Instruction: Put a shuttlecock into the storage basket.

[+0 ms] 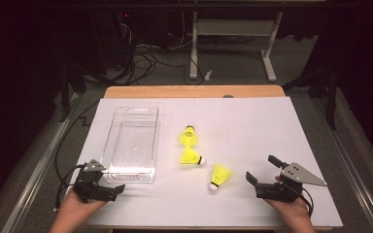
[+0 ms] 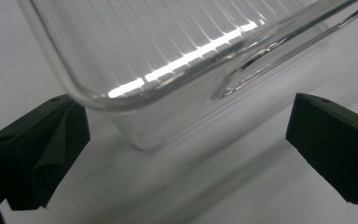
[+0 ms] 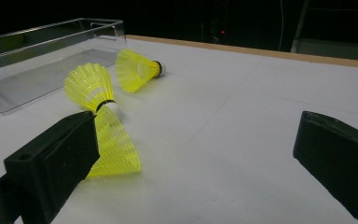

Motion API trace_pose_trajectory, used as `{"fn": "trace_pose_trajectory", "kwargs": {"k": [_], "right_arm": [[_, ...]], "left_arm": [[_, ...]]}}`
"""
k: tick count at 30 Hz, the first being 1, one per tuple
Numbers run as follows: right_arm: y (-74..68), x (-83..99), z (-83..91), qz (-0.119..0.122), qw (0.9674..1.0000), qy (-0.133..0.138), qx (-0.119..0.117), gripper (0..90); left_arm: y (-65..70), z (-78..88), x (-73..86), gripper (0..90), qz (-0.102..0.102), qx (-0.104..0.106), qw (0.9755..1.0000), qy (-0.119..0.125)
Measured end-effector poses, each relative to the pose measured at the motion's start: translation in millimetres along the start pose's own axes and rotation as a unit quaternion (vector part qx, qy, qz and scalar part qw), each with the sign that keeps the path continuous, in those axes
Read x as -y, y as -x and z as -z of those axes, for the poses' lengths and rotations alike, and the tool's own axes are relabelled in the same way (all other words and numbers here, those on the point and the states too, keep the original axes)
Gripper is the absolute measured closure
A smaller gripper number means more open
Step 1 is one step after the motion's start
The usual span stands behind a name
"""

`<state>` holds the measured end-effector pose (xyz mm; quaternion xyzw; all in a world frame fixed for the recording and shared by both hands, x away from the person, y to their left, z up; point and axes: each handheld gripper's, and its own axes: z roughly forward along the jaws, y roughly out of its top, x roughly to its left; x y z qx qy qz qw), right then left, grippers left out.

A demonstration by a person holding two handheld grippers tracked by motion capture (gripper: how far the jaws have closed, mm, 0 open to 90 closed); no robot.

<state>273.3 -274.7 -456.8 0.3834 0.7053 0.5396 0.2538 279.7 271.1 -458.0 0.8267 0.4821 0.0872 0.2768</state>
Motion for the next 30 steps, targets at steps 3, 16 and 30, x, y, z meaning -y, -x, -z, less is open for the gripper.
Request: {"fn": "trace_pose_trajectory", "kwargs": {"k": [3,16,30], "right_arm": [[0.1,0.9,0.6,-0.002,1.0,-0.001,0.0,0.6],[-0.7,0.9,3.4,-0.009,1.0,0.004,0.002,0.7],[-2.2,0.6,3.1,-0.004,1.0,0.004,-0.003,0.7]], "left_arm": [[0.1,3.2,-6.1,0.7,0.01,-0.007,0.9998,-0.013],[-5.2,9.5,-7.8,0.7,0.014,-0.005,0.9946,-0.103],[-2.2,12.2,-16.8,0.7,0.019,0.013,0.9875,-0.156]]}}
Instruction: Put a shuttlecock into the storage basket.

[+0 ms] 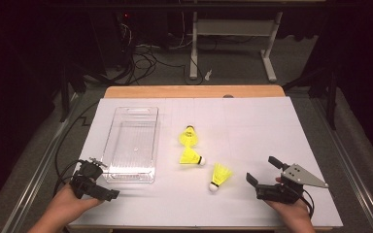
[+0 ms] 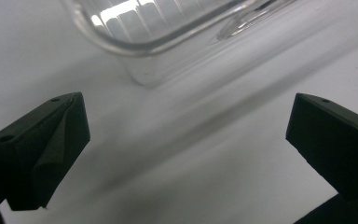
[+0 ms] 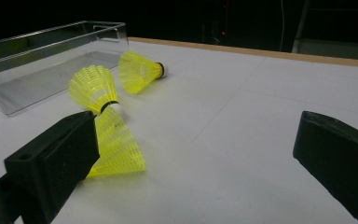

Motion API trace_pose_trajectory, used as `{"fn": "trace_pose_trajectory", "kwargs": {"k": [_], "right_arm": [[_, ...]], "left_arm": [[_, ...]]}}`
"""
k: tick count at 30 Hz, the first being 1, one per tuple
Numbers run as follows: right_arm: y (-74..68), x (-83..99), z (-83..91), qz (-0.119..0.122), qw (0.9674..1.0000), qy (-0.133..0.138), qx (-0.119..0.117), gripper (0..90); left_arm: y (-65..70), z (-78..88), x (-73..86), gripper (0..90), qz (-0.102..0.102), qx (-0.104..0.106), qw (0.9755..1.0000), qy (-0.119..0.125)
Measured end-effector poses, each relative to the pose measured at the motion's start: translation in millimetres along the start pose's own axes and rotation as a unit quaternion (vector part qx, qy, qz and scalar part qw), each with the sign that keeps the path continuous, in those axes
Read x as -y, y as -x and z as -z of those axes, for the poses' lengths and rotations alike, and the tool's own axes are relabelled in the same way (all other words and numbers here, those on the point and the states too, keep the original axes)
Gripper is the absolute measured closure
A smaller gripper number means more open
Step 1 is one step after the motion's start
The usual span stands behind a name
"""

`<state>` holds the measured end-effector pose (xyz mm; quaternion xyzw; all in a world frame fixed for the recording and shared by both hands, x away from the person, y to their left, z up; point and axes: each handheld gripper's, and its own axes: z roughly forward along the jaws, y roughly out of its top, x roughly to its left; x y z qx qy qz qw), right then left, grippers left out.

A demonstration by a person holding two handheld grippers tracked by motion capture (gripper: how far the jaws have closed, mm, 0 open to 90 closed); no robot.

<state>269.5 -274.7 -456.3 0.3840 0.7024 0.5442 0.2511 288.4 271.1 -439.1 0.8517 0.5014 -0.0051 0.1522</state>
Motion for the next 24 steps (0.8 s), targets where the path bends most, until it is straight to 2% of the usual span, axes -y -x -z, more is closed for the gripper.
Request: {"fn": "trace_pose_trajectory", "kwargs": {"k": [6,10,17,24], "right_arm": [[-0.7,0.2,-0.7,0.003,1.0,0.0,-0.001,0.7],[-1.4,0.5,-1.6,0.011,0.9999,-0.003,-0.004,0.7],[-2.2,0.7,-3.1,0.02,0.9998,-0.004,-0.003,0.6],[-3.7,1.1,-5.3,0.04,0.9992,-0.01,0.002,0.4]], "left_arm": [[0.4,-3.2,-2.3,0.7,0.003,0.011,0.9997,-0.019],[2.0,-4.3,-4.6,0.7,-0.004,0.016,0.9991,-0.04],[4.9,-2.5,-8.3,0.7,-0.011,0.022,0.9986,-0.046],[7.2,-1.6,-11.7,0.7,-0.018,0.024,0.997,-0.071]]}}
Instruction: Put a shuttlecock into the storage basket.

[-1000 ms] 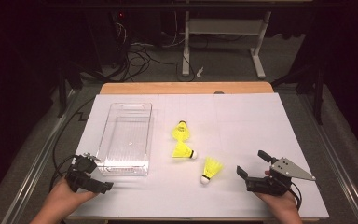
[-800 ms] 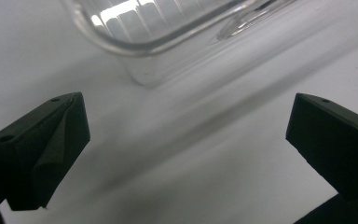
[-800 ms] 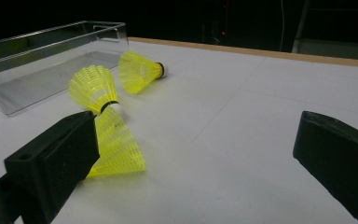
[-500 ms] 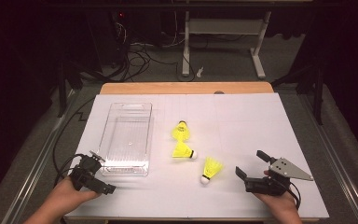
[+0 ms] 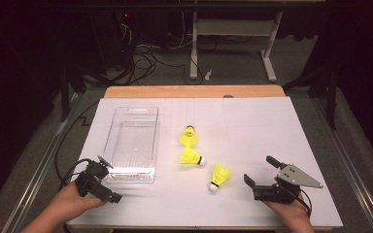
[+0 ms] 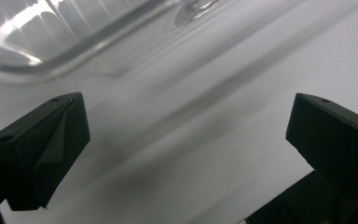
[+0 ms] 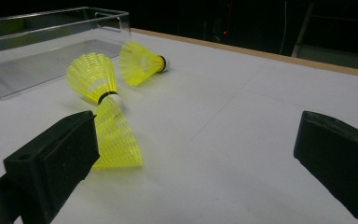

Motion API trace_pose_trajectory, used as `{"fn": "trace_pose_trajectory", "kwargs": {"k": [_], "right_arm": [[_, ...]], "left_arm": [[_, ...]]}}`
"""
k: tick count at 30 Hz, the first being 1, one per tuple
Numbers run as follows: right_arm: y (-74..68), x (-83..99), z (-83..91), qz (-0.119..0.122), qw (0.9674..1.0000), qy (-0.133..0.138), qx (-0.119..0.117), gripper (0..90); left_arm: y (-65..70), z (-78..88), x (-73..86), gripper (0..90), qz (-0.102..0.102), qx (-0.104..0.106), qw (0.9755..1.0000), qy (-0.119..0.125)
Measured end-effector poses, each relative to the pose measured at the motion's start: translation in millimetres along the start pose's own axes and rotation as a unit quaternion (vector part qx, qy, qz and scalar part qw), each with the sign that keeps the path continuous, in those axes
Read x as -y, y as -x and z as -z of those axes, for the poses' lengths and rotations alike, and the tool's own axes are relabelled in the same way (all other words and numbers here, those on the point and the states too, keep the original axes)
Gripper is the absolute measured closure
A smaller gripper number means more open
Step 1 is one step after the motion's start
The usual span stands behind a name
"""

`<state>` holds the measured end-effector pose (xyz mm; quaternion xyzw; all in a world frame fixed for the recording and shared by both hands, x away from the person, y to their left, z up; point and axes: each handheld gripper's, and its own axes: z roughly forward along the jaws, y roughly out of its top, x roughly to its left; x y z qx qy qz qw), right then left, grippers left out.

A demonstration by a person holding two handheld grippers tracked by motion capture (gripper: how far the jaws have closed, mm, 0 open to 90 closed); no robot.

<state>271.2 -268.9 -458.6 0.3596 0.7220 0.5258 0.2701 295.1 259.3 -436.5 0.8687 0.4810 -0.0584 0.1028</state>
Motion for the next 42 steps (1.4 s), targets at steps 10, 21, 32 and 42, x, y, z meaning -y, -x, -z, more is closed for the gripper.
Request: {"fn": "trace_pose_trajectory", "kwargs": {"k": [10,21,32,42], "right_arm": [[-1.6,-0.3,-0.9,0.002,1.0,-0.002,-0.002,0.3],[-4.3,-1.9,-0.6,0.008,1.0,-0.001,0.002,0.4],[-3.7,-2.3,-1.6,0.009,0.9999,-0.003,0.004,0.4],[-3.4,-2.3,-1.1,0.009,0.9999,-0.005,0.004,0.4]], "left_arm": [[7.3,2.5,-1.4,0.7,-0.011,-0.006,0.9994,-0.032],[13.9,2.0,-4.2,1.7,-0.026,-0.008,0.9977,-0.063],[22.4,4.3,-5.4,1.6,-0.035,-0.003,0.9974,-0.063],[35.6,1.1,-9.8,1.6,-0.056,0.008,0.9957,-0.074]]}}
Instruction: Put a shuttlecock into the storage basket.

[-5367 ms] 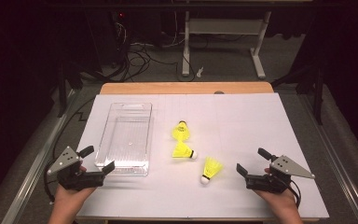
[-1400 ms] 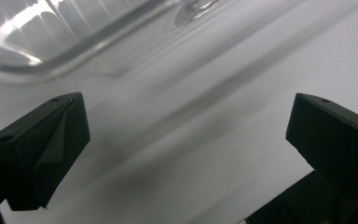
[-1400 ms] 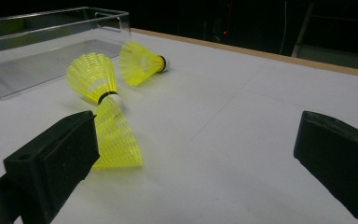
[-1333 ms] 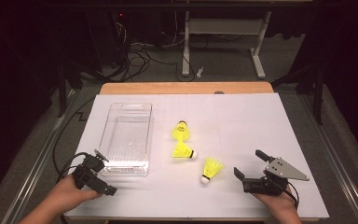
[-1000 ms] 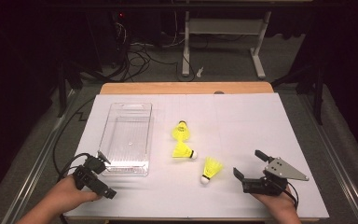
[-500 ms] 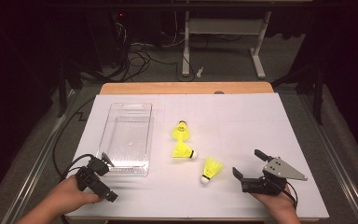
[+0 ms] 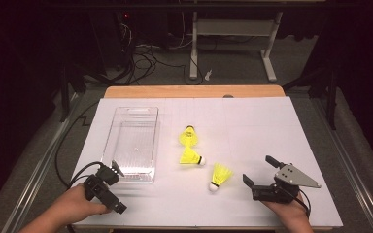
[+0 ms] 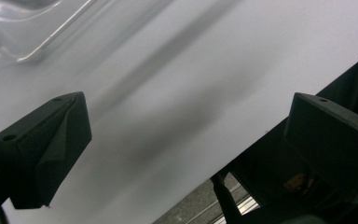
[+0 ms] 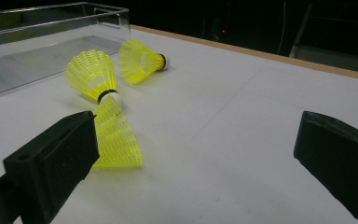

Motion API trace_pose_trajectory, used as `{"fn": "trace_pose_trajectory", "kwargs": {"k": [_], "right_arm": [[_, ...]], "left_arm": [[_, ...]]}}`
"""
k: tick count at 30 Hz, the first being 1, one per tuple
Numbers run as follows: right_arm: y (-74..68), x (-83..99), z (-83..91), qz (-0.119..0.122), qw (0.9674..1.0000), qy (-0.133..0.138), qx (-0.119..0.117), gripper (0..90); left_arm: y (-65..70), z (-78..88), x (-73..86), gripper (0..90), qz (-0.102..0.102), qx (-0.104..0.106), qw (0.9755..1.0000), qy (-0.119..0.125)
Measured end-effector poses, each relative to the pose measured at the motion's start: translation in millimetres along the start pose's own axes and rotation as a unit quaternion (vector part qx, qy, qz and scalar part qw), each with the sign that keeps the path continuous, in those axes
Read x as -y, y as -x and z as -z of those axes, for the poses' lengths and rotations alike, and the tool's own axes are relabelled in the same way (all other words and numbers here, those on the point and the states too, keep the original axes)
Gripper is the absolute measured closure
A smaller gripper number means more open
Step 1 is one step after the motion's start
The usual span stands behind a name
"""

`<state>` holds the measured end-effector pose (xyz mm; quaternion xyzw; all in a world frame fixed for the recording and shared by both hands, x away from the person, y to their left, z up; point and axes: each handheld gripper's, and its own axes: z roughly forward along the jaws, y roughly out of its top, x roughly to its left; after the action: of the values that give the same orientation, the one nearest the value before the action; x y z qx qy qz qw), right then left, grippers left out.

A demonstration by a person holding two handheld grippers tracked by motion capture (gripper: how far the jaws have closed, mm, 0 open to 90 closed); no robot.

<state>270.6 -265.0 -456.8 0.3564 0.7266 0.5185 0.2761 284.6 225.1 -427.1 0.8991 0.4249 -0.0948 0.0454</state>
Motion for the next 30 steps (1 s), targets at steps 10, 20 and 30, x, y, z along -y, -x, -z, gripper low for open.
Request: {"fn": "trace_pose_trajectory", "kwargs": {"k": [10,20,30], "right_arm": [[0.3,0.2,0.7,-0.001,1.0,0.001,0.0,0.4],[0.4,0.3,1.4,-0.001,1.0,0.001,-0.001,0.4],[-0.7,0.0,1.4,0.002,1.0,0.001,-0.004,0.4]], "left_arm": [[19.2,3.1,-15.1,1.5,-0.025,0.01,0.9996,0.001],[36.0,1.9,-34.4,1.4,-0.046,0.019,0.9987,-0.004],[56.5,2.2,-56.7,0.9,-0.077,0.025,0.9966,-0.016]]}}
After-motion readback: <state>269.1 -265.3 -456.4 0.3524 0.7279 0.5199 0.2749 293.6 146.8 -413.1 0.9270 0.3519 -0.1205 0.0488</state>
